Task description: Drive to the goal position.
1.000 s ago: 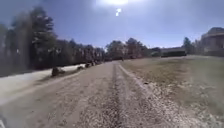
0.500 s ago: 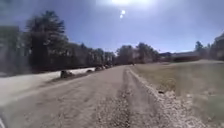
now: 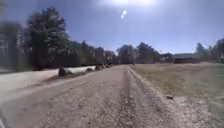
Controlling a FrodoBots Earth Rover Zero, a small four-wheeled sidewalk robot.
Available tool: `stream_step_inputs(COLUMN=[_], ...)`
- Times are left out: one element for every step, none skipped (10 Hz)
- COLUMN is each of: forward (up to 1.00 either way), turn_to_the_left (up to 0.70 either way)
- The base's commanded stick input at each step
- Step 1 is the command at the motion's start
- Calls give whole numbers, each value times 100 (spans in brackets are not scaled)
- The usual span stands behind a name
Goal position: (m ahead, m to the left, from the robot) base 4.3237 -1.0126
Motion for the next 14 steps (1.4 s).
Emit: stream_step_inputs(forward=[70, 70, 70, 70, 70, 70, 70, 70, 70, 70, 70, 70, 70, 70], turn_to_the_left=[3, 3, 3, 3, 0, -10, -20, -29, -31, -20, -9, 3, 3, 3])
